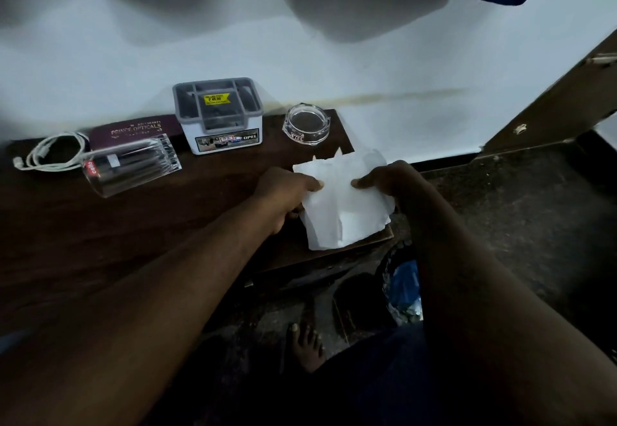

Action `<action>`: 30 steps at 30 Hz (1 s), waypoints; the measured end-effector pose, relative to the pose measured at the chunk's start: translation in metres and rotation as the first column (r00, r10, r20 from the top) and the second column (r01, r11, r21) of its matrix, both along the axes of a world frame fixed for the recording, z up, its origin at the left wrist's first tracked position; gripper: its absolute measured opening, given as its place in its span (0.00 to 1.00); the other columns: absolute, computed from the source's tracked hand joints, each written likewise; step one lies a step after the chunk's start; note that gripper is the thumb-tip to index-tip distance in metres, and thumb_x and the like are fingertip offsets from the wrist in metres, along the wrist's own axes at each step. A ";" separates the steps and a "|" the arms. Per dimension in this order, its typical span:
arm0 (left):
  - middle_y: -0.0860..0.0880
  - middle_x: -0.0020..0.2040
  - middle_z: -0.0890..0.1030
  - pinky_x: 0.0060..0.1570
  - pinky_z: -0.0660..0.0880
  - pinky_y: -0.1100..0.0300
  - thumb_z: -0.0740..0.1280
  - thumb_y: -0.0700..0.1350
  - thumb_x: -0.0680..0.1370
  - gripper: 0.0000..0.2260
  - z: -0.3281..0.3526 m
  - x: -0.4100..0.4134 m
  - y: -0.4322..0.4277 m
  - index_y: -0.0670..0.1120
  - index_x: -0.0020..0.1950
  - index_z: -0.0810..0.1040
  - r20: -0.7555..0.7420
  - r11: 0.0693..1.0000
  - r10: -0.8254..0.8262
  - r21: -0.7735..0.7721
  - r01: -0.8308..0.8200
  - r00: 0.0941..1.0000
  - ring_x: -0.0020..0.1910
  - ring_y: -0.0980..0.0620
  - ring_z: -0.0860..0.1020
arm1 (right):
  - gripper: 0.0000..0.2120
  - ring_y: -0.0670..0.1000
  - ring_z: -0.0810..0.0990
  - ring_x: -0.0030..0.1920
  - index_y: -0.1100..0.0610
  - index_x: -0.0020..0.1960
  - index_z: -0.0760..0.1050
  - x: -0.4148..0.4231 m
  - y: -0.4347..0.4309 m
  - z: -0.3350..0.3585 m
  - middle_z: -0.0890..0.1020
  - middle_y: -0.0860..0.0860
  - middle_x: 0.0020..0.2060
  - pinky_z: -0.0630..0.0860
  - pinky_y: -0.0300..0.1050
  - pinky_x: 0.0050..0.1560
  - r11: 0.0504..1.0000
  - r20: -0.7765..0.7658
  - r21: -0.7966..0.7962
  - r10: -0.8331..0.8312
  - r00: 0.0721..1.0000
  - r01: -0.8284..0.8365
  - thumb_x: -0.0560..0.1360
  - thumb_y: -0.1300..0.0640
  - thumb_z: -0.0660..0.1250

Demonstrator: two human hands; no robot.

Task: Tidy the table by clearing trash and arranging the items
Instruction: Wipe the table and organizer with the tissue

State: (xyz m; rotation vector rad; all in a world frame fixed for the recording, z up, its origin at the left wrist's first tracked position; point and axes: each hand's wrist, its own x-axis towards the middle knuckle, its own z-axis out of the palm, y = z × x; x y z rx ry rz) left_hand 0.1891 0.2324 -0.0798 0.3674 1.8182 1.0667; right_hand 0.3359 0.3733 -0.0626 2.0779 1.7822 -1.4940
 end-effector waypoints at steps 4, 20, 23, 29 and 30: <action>0.46 0.42 0.86 0.42 0.83 0.52 0.76 0.46 0.71 0.06 -0.001 0.000 -0.004 0.44 0.41 0.83 -0.277 0.999 -0.033 0.027 0.042 0.960 0.41 0.46 0.84 | 0.32 0.66 0.81 0.61 0.66 0.67 0.75 0.004 -0.001 0.003 0.81 0.62 0.63 0.79 0.67 0.61 1.000 -0.038 0.018 -0.006 0.999 0.007 0.68 0.58 0.82; 0.50 0.39 0.85 0.40 0.80 0.54 0.76 0.57 0.74 0.14 -0.006 0.001 -0.018 0.47 0.39 0.84 0.047 0.981 0.137 0.133 -0.142 0.989 0.39 0.49 0.82 | 0.21 0.58 0.83 0.53 0.60 0.51 0.83 0.019 -0.007 0.002 0.85 0.56 0.51 0.76 0.46 0.47 0.897 0.223 0.417 0.057 0.973 -0.148 0.69 0.44 0.78; 0.51 0.40 0.85 0.33 0.74 0.61 0.79 0.47 0.72 0.11 -0.010 0.003 -0.016 0.47 0.36 0.79 -0.052 0.987 0.109 0.122 -0.102 0.993 0.38 0.50 0.83 | 0.18 0.59 0.84 0.54 0.60 0.50 0.84 0.019 -0.008 0.007 0.86 0.56 0.49 0.78 0.47 0.50 0.883 0.225 0.436 0.080 0.971 -0.174 0.70 0.47 0.78; 0.44 0.51 0.85 0.48 0.83 0.49 0.79 0.40 0.69 0.14 -0.012 0.002 -0.012 0.42 0.53 0.82 -0.177 0.997 0.077 0.044 -0.070 0.981 0.48 0.44 0.84 | 0.15 0.63 0.86 0.48 0.66 0.50 0.81 0.016 -0.010 0.011 0.85 0.64 0.50 0.84 0.60 0.54 0.956 -0.042 0.288 -0.038 0.998 0.048 0.69 0.57 0.78; 0.44 0.50 0.85 0.43 0.82 0.52 0.79 0.40 0.69 0.12 -0.013 0.001 -0.012 0.43 0.50 0.82 -0.175 0.996 0.080 0.049 -0.072 0.981 0.46 0.45 0.84 | 0.17 0.61 0.85 0.47 0.67 0.52 0.80 0.017 -0.011 0.011 0.85 0.65 0.51 0.84 0.58 0.52 0.967 -0.087 0.240 -0.066 0.994 0.086 0.69 0.59 0.79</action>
